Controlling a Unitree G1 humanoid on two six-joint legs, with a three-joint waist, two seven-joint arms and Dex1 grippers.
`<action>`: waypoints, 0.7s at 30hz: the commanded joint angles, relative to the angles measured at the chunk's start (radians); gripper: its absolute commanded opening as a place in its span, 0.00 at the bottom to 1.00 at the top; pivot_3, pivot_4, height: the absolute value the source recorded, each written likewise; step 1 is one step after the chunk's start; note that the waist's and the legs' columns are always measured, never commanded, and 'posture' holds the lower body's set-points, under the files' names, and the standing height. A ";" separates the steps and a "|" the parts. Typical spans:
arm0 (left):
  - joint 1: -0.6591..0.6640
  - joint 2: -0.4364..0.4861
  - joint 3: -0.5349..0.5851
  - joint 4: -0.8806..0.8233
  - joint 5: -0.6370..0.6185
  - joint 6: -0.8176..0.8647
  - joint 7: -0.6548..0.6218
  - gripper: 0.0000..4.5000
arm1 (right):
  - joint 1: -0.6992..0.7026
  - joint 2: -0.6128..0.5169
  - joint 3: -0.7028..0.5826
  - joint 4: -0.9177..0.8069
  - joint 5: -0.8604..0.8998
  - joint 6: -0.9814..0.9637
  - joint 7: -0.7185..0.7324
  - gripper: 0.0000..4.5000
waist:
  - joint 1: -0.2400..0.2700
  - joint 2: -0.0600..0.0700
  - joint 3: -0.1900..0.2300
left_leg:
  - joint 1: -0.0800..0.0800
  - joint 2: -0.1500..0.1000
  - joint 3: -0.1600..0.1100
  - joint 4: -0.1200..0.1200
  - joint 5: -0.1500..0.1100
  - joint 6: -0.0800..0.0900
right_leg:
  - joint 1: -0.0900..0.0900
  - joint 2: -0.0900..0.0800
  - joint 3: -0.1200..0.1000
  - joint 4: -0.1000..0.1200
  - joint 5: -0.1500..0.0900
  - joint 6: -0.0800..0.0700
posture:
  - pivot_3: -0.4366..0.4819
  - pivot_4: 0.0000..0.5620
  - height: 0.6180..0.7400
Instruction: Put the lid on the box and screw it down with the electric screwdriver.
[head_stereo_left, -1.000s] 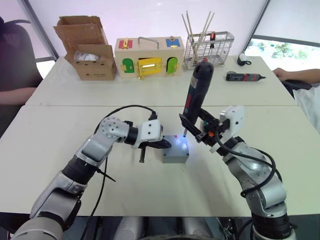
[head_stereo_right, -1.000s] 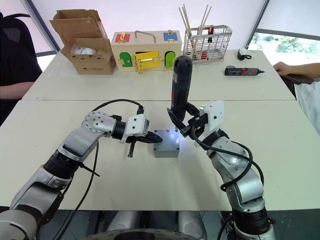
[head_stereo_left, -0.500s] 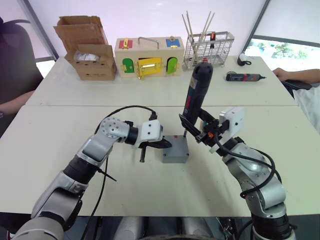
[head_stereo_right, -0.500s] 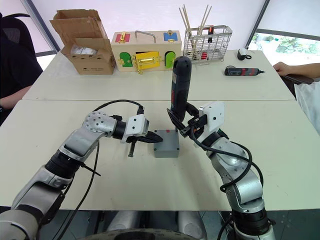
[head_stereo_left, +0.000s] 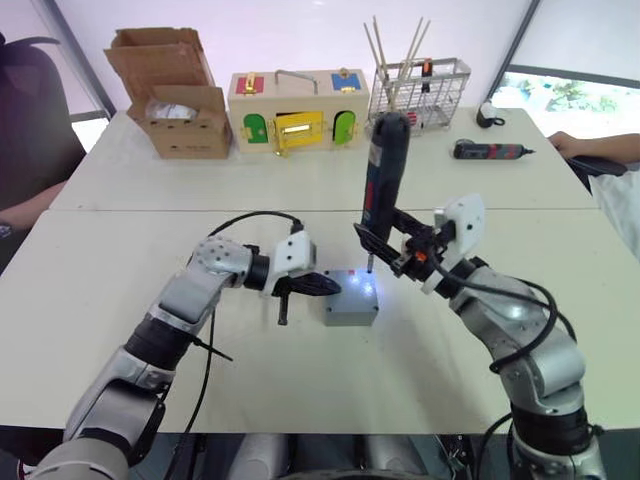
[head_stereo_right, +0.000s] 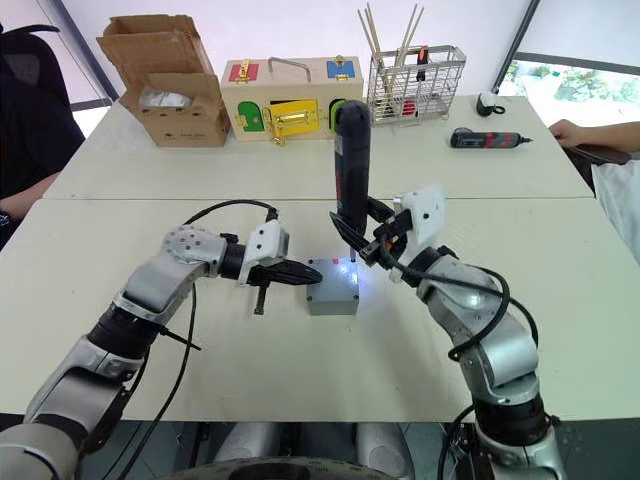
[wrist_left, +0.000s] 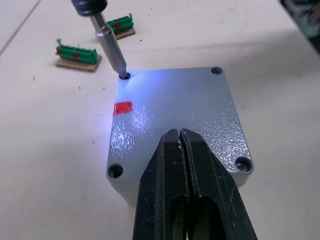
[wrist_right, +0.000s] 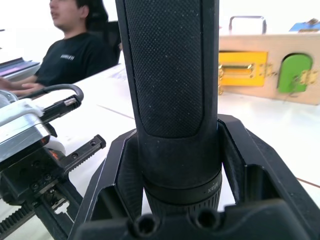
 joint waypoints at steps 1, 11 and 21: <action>-0.047 0.047 0.130 -0.045 -0.124 0.095 -0.035 0.00 | -0.218 -0.070 -0.171 -0.065 0.192 0.149 -0.009 0.40 | -0.002 0.002 0.005 | -0.010 0.000 0.000 0.002 0.001 -0.001 | -0.011 0.000 0.000 0.003 0.000 0.000 | 0.48 0.27 1.00; -0.151 0.086 0.202 -0.069 -0.172 0.129 -0.036 0.00 | -0.501 -0.160 -0.350 0.137 0.464 0.495 -0.139 0.40 | 0.000 0.001 0.005 | -0.031 -0.001 0.000 0.002 0.006 -0.009 | -0.032 -0.003 -0.002 0.006 0.001 0.000 | 0.48 0.27 1.00; -0.142 -0.011 0.091 -0.197 -0.179 0.102 -0.050 0.00 | -0.487 -0.789 -0.300 0.521 0.599 0.849 0.174 0.40 | 0.029 0.004 0.011 | -0.034 -0.002 0.001 0.003 0.002 -0.003 | -0.032 -0.004 -0.002 0.002 0.000 0.000 | 0.48 0.27 1.00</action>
